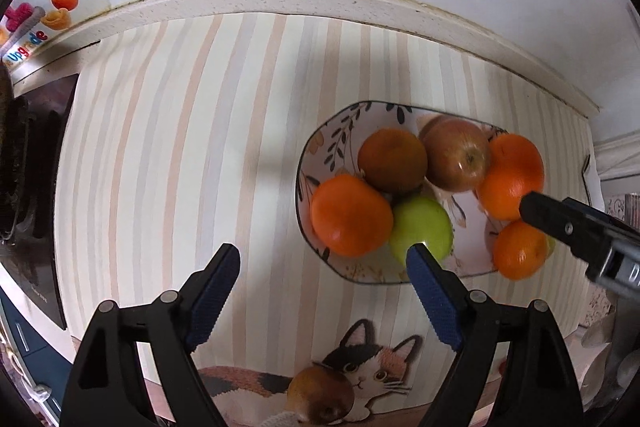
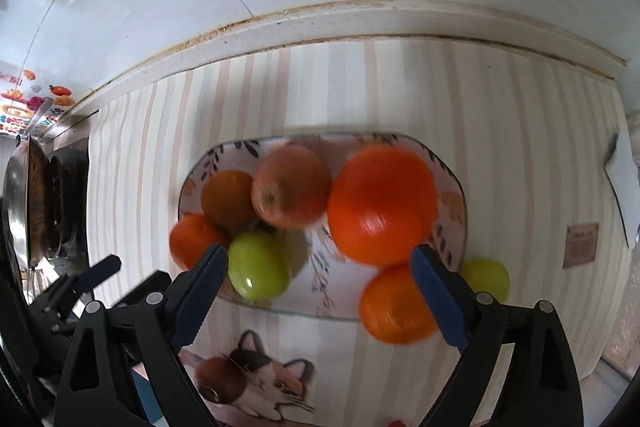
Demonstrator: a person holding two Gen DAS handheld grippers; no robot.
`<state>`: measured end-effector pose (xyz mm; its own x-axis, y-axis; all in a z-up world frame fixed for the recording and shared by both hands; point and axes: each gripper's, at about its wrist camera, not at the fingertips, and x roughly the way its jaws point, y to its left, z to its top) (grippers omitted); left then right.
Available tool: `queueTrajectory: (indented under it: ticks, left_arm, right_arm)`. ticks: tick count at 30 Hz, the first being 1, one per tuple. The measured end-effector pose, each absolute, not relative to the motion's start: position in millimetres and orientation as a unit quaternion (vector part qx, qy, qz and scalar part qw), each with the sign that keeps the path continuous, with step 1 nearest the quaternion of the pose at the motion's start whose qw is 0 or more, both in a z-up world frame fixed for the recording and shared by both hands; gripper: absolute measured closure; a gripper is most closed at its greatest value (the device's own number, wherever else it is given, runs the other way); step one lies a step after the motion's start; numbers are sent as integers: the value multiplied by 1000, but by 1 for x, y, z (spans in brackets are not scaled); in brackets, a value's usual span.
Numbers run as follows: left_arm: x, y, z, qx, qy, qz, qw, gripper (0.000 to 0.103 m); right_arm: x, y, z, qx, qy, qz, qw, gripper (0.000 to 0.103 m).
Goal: Organize fruits
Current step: 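Lift both tools back from the plate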
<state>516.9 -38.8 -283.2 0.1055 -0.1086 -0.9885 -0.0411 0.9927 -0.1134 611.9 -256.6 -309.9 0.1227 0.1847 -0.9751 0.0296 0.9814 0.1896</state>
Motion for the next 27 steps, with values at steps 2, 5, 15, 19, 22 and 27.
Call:
queueTrajectory:
  ticks: [2,5,15,19,22,27]
  left_arm:
    - [506,-40,-277,-50,665,-28,745,18]
    - [496,-46,-273,-41,659,-31,750,18]
    - [452,-55,-242,-14,619,-35,785,18]
    - [435,-56,-224,-3,596,-33,802,18]
    - [422,-55,-208,-7,583,-38,812,18]
    - [399,-54,-180,-14,563,-48,825,18]
  right_arm:
    - [598,-260,-308,81,656,46,749,8]
    - [577,-264,-304,78,647,38,758,8]
    - [521,-263,-270,67,596,19,800,8]
    - [499,-262,-247,57,566,14,822,8]
    - [483,-262,-229,52,546,12,836,8]
    - [449,-262,-200,54,518,15,854,8]
